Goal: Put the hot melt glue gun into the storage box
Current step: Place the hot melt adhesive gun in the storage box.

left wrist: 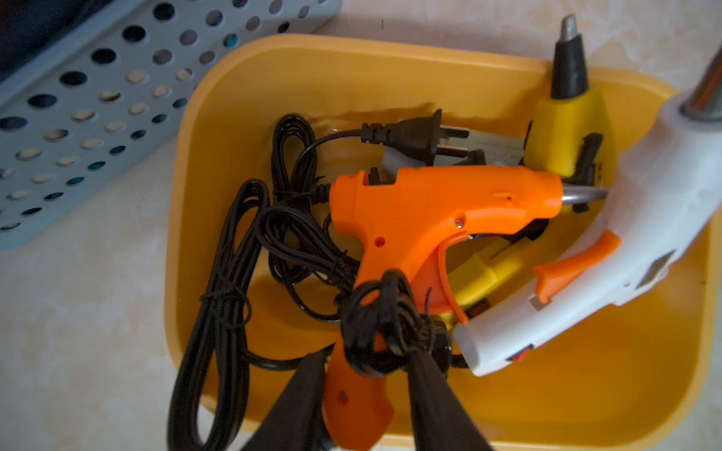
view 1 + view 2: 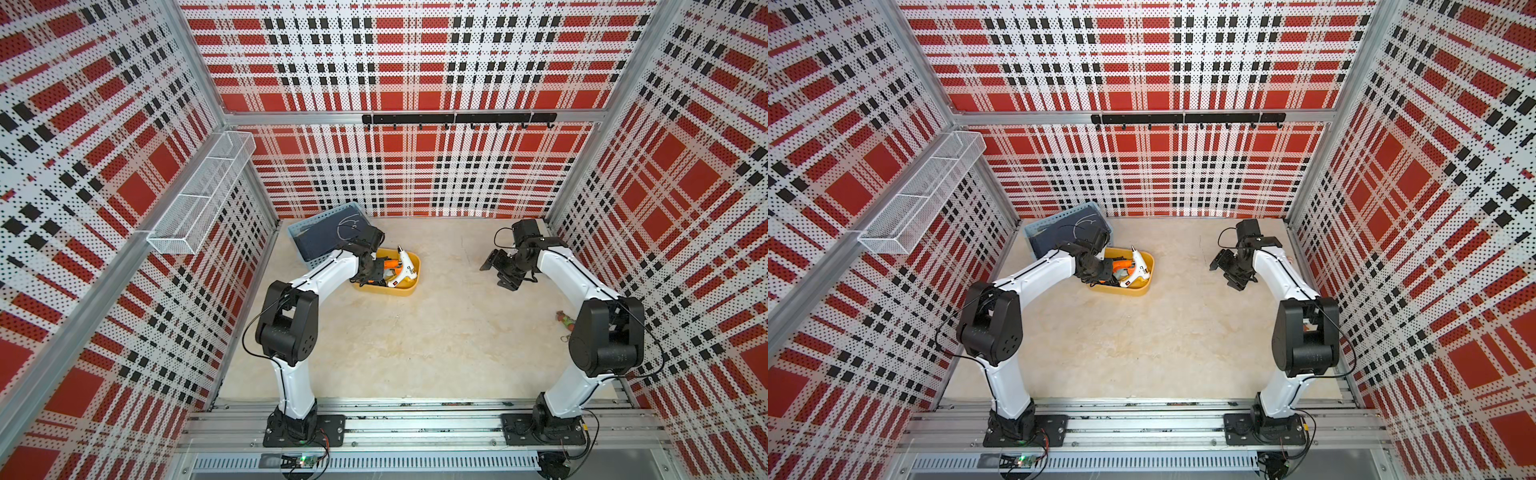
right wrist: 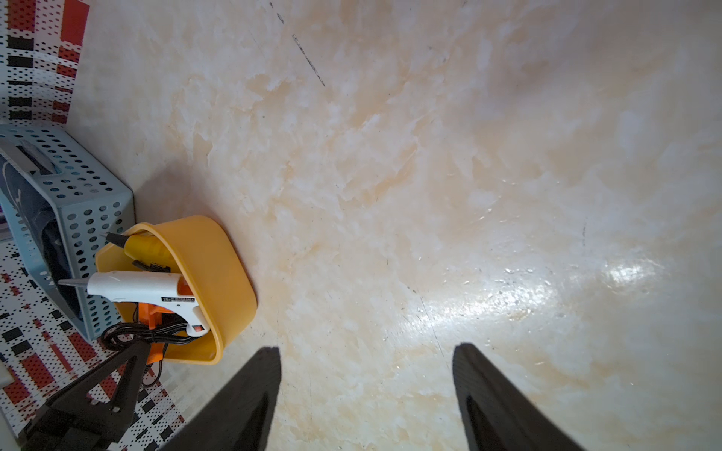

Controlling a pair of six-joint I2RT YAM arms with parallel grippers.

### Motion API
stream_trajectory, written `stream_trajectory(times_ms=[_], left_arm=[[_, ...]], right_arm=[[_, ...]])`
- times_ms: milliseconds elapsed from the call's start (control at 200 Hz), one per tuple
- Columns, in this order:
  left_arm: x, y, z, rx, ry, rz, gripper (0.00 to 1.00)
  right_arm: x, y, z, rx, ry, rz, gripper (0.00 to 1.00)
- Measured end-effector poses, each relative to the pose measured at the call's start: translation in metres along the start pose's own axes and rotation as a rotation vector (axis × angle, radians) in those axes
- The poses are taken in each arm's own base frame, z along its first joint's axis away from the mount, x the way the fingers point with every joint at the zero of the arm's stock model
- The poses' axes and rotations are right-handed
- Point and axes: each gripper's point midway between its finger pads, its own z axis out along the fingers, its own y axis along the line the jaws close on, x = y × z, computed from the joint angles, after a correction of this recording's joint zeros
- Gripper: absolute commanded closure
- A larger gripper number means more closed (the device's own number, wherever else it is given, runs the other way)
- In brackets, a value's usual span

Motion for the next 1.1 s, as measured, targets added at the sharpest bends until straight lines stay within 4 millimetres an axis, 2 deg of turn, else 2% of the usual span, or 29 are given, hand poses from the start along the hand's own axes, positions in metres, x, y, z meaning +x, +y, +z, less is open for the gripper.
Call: stream_trajectory(times_ms=[145,215,256,301,331,341,546,611,671,701,732,762,817,822,852,882,942,987,1102], left_arm=[[0.0,-0.002,0.003,0.006,0.002,0.005,0.68],[0.001,-0.002,0.004,0.007,0.004,0.005,0.64],[0.001,-0.002,0.005,0.009,0.005,0.008,0.52],[0.001,-0.003,0.007,0.01,0.004,0.002,0.32],[0.001,-0.004,0.007,0.011,0.007,0.011,0.04],[0.002,-0.004,0.008,0.009,0.009,0.004,0.0],[-0.004,-0.011,-0.002,0.014,-0.01,0.016,0.01],[-0.016,-0.019,-0.016,0.033,-0.045,0.02,0.01],[-0.035,-0.03,-0.034,0.061,-0.104,0.022,0.0],[-0.045,-0.036,-0.043,0.077,-0.133,0.024,0.02],[-0.056,-0.045,-0.054,0.1,-0.169,0.025,0.09],[-0.067,-0.055,-0.065,0.124,-0.205,0.024,0.2],[-0.083,-0.076,-0.082,0.176,-0.259,0.036,0.46],[-0.085,-0.079,-0.083,0.183,-0.264,0.036,0.46],[-0.093,-0.091,-0.09,0.213,-0.288,0.042,0.79],[-0.099,-0.102,-0.094,0.237,-0.306,0.046,0.99],[-0.109,-0.122,-0.09,0.273,-0.326,0.054,1.0],[-0.112,-0.136,-0.08,0.291,-0.323,0.061,1.0],[-0.107,-0.15,-0.026,0.279,-0.261,0.07,1.0]], right_arm=[[0.0,0.0,0.0,-0.001,0.0,-0.001,0.23],[0.0,0.001,0.0,-0.001,0.0,-0.002,0.23],[0.0,0.001,0.0,-0.002,-0.001,-0.002,0.23],[0.0,0.001,0.0,-0.003,-0.001,-0.002,0.23],[0.0,0.001,0.0,-0.003,-0.002,-0.002,0.23],[0.0,0.001,0.0,-0.003,-0.002,-0.002,0.23],[0.0,0.001,0.0,-0.003,-0.004,-0.003,0.23],[0.0,0.002,0.0,-0.003,-0.004,-0.003,0.23],[-0.001,0.002,0.0,-0.004,-0.004,-0.003,0.23],[-0.001,0.002,0.0,-0.004,-0.004,-0.004,0.23],[-0.001,0.002,0.0,-0.004,-0.004,-0.004,0.23],[-0.001,0.002,0.0,-0.004,-0.004,-0.004,0.23],[-0.001,0.002,0.0,-0.004,-0.005,-0.004,0.23],[-0.001,0.002,0.0,-0.004,-0.004,-0.004,0.23],[0.0,0.002,0.0,-0.004,-0.004,-0.004,0.23],[-0.001,0.002,0.0,-0.005,-0.004,-0.004,0.23],[0.0,0.002,0.0,-0.006,-0.003,-0.005,0.23],[0.0,0.002,0.0,-0.006,-0.003,-0.005,0.23],[0.0,0.002,0.0,-0.007,-0.002,-0.007,0.23]])
